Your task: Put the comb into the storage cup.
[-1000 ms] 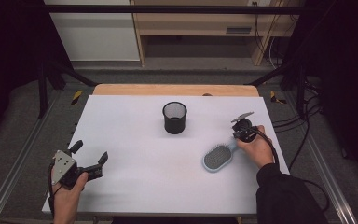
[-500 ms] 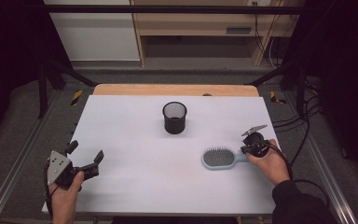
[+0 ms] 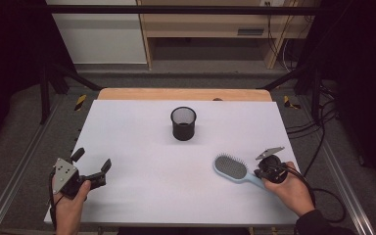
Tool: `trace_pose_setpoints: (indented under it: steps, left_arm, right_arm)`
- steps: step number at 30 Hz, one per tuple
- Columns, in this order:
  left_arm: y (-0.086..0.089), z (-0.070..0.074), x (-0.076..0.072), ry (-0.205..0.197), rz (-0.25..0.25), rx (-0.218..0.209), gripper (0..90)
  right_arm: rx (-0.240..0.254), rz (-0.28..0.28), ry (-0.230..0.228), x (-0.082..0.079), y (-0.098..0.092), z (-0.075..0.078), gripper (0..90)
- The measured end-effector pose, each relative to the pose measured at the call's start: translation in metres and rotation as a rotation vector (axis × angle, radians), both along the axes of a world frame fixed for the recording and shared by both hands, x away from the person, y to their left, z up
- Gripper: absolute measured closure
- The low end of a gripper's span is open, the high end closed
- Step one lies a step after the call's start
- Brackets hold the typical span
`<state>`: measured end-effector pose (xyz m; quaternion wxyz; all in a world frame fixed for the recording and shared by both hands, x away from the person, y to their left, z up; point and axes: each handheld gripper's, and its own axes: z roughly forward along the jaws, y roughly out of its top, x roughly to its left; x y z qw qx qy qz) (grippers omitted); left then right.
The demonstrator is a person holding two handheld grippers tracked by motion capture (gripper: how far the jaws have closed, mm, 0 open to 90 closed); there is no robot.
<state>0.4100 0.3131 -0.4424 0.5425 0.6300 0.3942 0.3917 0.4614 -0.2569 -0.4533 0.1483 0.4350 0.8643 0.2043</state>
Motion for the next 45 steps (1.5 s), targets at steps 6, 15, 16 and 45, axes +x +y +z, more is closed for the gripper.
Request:
trace_pose_setpoints:
  steps: [6, 15, 16, 45]
  left_arm:
    - [-0.001, 0.0, 0.0, 0.004, -0.006, 0.0, 1.8]
    - [0.0, 0.0, 0.0, 0.005, -0.007, 0.0, 1.8]
    - [0.0, 0.0, 0.0, 0.005, -0.006, -0.001, 1.8]
    - [-0.001, 0.0, 0.0, 0.008, -0.011, 0.005, 1.8]
  right_arm:
    - [0.002, 0.029, 0.021, -0.012, 0.008, 0.003, 90.0]
    - [0.018, 0.057, 0.046, -0.023, 0.018, 0.003, 90.0]
    - [0.019, 0.059, 0.045, -0.024, 0.019, 0.003, 90.0]
    - [0.096, 0.06, 0.005, -0.048, 0.019, 0.02, 63.6]
